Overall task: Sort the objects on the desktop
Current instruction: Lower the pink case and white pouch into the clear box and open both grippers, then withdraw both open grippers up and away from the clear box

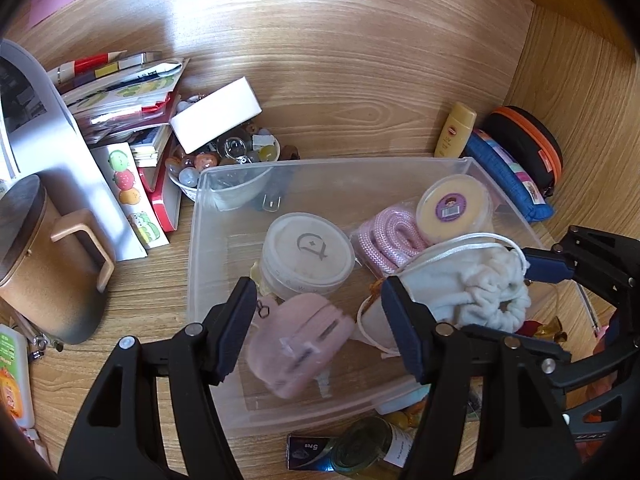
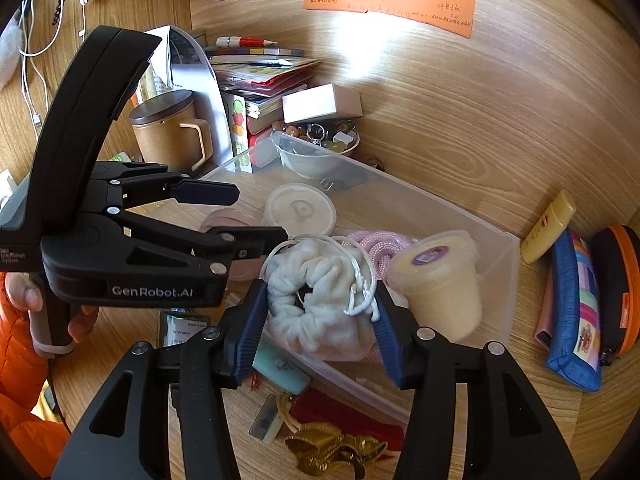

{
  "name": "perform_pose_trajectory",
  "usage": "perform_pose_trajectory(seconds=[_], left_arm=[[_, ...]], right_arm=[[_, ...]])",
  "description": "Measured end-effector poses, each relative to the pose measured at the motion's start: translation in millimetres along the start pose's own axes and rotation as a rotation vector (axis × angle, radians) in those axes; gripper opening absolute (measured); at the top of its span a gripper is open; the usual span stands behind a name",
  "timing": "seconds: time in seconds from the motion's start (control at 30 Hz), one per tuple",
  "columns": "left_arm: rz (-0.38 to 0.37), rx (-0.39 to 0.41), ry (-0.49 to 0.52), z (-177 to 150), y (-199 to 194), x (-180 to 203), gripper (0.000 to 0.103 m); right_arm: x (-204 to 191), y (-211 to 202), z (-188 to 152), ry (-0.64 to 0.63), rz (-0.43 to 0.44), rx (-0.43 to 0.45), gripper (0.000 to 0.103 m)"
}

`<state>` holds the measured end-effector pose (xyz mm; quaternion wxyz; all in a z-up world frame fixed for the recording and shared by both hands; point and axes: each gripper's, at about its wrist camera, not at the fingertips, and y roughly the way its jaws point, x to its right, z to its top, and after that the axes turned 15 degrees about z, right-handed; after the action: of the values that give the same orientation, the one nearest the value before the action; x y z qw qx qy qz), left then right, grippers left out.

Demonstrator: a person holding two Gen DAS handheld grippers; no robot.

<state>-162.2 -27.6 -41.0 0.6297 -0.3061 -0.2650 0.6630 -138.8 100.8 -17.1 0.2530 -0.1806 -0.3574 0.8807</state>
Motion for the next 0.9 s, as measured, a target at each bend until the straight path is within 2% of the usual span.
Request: perform_pose_trajectory(seconds=[0.27, 0.33, 0.47, 0.53, 0.63, 0.9], left_arm=[[-0.009, 0.007, 0.004, -2, -9, -2, 0.065], [-0.007, 0.008, 0.004, -3, -10, -2, 0.067], [0.000, 0.021, 0.001, -8, -18, -5, 0.073], [0.004, 0.027, 0.000, -10, -22, -5, 0.074], [0.015, 0.032, 0.000, -13, -29, -6, 0.075], [0.056, 0.070, -0.006, -21, -52, -11, 0.089]], right_arm=[[-1, -15, -6, 0.021, -0.010, 0.024, 0.052], [-1, -22, -8, 0.031, -0.017, 0.041, 0.061], [-1, -34, -11, 0.049, -0.028, 0.075, 0.065], [-1, -40, -13, 0.056, -0.047, 0.090, 0.074], [-1, -46, -16, 0.067, -0.065, 0.107, 0.077], [0, -70, -29, 0.091, -0.106, 0.149, 0.081]])
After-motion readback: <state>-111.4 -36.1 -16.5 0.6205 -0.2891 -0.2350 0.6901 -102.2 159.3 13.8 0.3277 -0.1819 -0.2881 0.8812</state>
